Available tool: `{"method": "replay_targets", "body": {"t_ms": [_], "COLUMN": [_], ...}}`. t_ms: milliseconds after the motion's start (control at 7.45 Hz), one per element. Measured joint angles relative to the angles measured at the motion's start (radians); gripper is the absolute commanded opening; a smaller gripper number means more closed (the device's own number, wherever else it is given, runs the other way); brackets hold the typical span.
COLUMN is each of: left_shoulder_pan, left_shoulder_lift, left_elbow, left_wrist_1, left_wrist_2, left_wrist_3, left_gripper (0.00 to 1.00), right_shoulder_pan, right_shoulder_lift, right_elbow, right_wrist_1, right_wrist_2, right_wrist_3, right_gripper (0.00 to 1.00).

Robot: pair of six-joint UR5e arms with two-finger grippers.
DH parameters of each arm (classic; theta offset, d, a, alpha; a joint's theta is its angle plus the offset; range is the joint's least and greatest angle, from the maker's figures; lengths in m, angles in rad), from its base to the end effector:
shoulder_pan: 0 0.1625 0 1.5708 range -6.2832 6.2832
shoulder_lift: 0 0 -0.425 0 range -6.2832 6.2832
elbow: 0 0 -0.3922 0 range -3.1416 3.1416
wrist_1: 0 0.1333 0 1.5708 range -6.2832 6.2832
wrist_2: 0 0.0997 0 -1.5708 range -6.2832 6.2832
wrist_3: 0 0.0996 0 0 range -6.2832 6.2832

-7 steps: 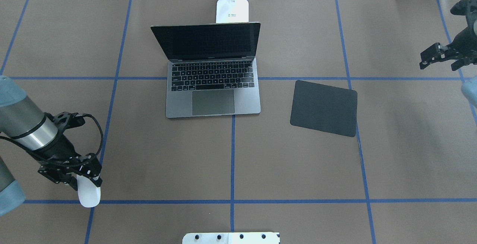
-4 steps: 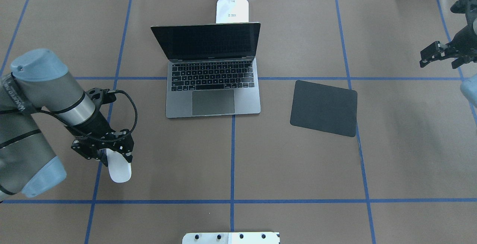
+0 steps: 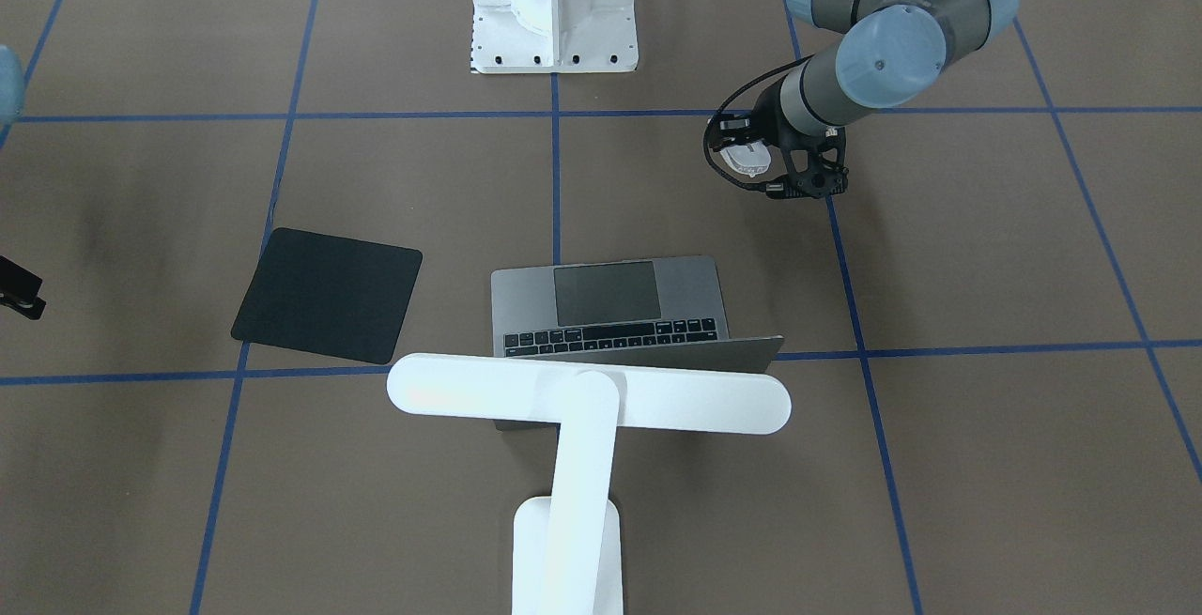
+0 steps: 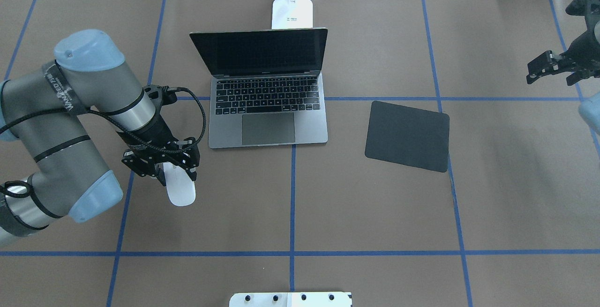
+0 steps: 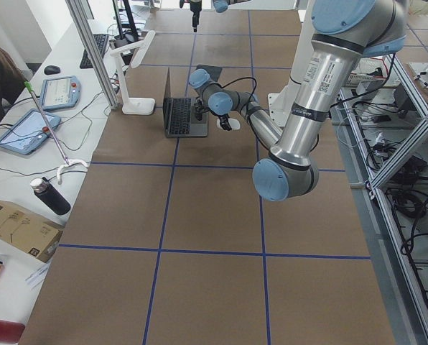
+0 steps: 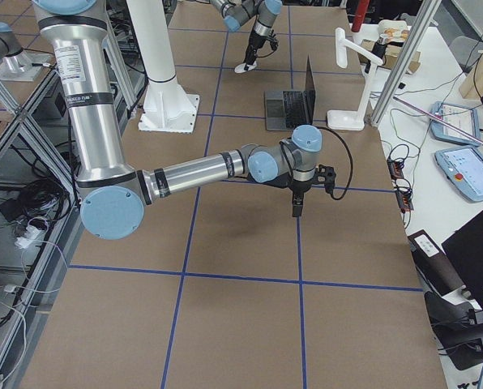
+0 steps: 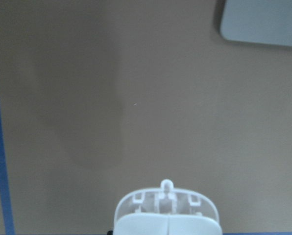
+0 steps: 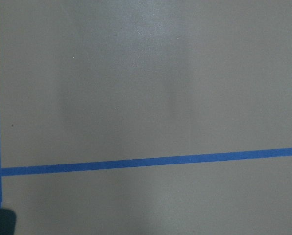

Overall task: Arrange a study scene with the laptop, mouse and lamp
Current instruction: 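Carry the white mouse with the left gripper toward the laptop, then move the white mouse with the left gripper over the black mouse pad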

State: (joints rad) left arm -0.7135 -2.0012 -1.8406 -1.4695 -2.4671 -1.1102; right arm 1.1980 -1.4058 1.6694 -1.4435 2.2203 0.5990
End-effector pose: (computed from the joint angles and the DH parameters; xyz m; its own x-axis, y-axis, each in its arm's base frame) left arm 0.4133 -0.4312 0.2912 0.5931 -0.1463 -0.7917 -0.2096 0.9214 -0.3273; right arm -0.1399 -0.5583 0.5149 0.7331 0.0687 0.6766 -0.0927 0.9957 -0.0006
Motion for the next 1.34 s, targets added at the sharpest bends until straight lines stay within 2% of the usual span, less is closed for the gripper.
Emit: {"method": "replay_targets", "body": {"t_ms": [268, 537, 1342], "left_shoulder_pan": [-0.001, -0.001, 0.031], "left_shoulder_lift": [-0.094, -0.180, -0.466], "left_elbow": [0.024, 0.085, 0.349], "left_wrist_1": [0.076, 0.095, 0.090], "left_wrist_2": [0.015, 0.024, 0.071], "left_wrist_3": [-0.004, -0.025, -0.130], "left_gripper": [0.46, 0.46, 0.46], "right_shoulder_pan": [0.000, 0.000, 0.000], "right_shoulder_lift": [0.008, 0.013, 0.007], "right_elbow": [0.002, 0.000, 0.001], "right_wrist_1": [-0.004, -0.008, -0.011], "right_wrist_2": [0.003, 0.013, 0.017], "right_wrist_3": [0.002, 0.005, 0.005], "right_gripper": [1.00, 1.00, 1.00]}}
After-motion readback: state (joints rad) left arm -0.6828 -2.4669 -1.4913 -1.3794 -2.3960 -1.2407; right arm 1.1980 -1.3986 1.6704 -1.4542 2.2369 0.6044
